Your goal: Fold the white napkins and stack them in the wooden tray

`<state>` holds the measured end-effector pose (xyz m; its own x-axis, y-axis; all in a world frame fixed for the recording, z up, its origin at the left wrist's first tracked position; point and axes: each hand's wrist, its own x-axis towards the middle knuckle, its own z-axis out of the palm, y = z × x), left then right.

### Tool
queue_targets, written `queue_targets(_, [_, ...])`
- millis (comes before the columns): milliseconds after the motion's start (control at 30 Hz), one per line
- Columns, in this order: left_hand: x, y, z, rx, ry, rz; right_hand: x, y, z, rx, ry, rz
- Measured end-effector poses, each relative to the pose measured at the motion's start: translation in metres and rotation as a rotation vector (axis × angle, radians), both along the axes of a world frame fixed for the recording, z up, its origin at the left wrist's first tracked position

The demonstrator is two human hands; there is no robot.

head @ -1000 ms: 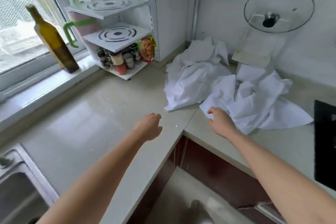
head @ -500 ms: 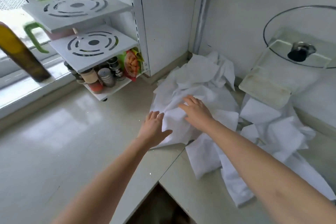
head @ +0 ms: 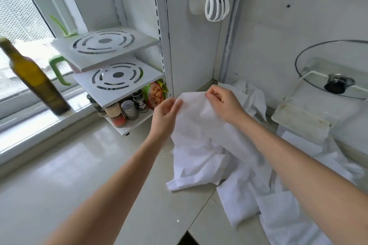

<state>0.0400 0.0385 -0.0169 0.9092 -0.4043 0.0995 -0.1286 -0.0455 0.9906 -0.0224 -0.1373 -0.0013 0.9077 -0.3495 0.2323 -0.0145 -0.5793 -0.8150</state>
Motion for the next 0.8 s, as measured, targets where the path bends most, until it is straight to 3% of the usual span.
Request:
queue_targets(167, [0.021,0.011,0.050,-0.119,0.022,0.037,-0.001,0.016,0.042,0.120,0.045,0.133])
queue_targets(267, [0.024,0.033,0.069,-0.047,-0.036,-0.063,0.001,0.022,0.053,0.168,0.193,0.220])
queue_targets(367, [0.023,0.059,0.081,0.133,-0.137,-0.229,0.010,0.036,0.056,0.404,0.199,0.298])
queue_targets(500, [0.016,0.088,0.091,0.227,-0.206,-0.418,0.019,0.070,0.055,0.697,0.267,0.645])
queue_targets(667, [0.013,0.135,0.095,0.110,-0.218,-0.186,0.023,0.104,0.057,0.690,0.398,0.781])
queue_targets(800, [0.017,0.185,0.092,0.322,-0.167,-0.120,0.032,0.131,0.064,0.663,0.497,0.887])
